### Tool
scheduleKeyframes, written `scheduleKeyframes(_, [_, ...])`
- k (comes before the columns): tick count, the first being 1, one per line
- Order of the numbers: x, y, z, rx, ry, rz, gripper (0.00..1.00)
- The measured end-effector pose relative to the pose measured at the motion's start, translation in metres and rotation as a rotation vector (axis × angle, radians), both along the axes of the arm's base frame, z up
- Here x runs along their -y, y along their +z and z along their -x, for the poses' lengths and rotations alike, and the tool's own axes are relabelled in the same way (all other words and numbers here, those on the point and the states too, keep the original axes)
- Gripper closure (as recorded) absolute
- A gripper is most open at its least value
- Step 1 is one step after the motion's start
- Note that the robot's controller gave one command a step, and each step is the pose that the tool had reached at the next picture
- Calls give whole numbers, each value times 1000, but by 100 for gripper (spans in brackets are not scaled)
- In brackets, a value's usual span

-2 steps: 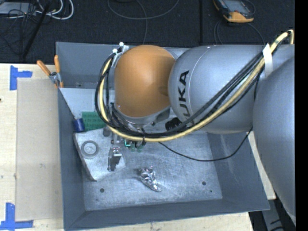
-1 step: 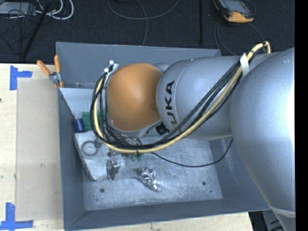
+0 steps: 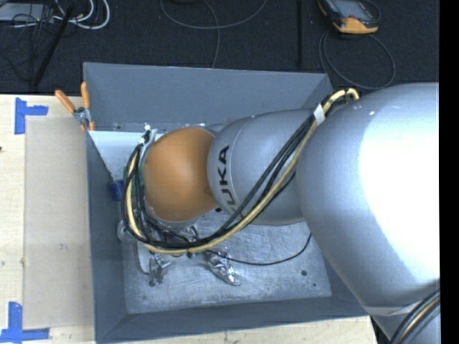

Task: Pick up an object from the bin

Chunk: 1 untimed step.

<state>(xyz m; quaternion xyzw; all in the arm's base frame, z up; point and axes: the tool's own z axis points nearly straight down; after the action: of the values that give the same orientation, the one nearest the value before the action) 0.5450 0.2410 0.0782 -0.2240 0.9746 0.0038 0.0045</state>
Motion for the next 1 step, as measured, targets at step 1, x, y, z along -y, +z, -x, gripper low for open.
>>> scheduleKeyframes(1, [2, -3, 4, -15, -4, 6, 100])
